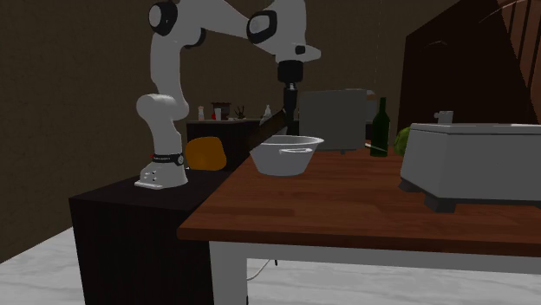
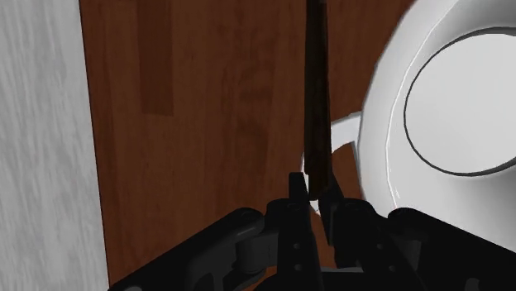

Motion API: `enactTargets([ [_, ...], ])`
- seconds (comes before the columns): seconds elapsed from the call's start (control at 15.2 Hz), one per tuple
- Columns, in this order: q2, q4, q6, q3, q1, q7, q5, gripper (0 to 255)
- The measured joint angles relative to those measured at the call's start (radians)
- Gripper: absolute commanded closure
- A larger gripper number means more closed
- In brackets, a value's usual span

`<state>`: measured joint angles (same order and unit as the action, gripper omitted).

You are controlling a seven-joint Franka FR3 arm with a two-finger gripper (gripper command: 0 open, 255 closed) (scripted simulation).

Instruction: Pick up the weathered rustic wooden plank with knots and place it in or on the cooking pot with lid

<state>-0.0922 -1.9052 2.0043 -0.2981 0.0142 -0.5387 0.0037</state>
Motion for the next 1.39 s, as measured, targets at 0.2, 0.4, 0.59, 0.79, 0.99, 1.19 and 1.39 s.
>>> enactTargets([
  [0.2,0.009,-0.015,0.006,0.032,0.039,0.073,-0.006,255],
  [0.4,0.028,-0.045,0.016,0.062,0.076,0.144,-0.016,255],
  [0.59,0.031,-0.050,0.016,0.095,0.114,0.216,-0.019,255],
  [0.79,0.032,-0.043,0.007,0.129,0.151,0.288,-0.021,255],
  [0.99,0.042,-0.067,0.016,0.132,0.160,0.327,-0.053,0],
  [1.19,0.071,-0.155,0.019,0.146,0.193,0.573,-0.246,0],
  [1.39,0.056,-0.210,-0.033,0.167,0.227,0.854,-0.440,0],
])
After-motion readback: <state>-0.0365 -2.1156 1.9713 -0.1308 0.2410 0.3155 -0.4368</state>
